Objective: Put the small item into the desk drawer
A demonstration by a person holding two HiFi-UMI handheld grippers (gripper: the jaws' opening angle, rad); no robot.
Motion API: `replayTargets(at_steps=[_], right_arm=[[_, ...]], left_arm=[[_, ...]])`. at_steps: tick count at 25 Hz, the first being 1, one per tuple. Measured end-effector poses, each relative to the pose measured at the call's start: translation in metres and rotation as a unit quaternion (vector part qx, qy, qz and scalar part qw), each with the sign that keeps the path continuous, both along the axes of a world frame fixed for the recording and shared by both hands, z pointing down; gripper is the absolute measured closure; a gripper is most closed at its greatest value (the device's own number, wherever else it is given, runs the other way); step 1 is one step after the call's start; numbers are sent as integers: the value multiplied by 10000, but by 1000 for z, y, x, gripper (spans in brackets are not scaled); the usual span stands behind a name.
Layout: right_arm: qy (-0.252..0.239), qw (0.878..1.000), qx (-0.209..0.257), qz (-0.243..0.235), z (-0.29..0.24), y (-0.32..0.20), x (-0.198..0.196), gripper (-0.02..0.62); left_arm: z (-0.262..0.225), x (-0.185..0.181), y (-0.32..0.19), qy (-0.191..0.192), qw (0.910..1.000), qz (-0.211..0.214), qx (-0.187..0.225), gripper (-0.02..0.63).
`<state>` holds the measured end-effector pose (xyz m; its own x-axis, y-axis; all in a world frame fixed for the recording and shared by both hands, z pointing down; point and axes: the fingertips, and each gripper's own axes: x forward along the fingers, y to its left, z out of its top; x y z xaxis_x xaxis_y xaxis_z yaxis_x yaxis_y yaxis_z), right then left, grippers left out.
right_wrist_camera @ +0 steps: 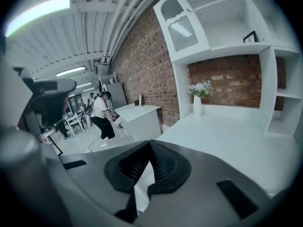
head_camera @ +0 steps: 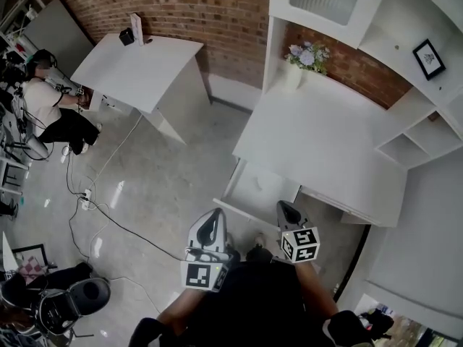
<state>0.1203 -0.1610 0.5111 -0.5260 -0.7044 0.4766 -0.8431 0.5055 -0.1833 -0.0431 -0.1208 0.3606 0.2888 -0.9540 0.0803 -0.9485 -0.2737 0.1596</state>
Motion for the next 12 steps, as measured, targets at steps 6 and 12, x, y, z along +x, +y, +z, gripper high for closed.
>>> replayTargets(at_steps=[6, 12], right_arm=[[-90, 9981, 588, 129, -67, 28, -13, 581], [-168, 9935, 1080, 327, -110, 46, -17, 581]], left_arm=[[-5, -11, 2, 185, 9998, 96, -12, 583], [-6, -8, 1, 244, 9994, 243, 82, 583]])
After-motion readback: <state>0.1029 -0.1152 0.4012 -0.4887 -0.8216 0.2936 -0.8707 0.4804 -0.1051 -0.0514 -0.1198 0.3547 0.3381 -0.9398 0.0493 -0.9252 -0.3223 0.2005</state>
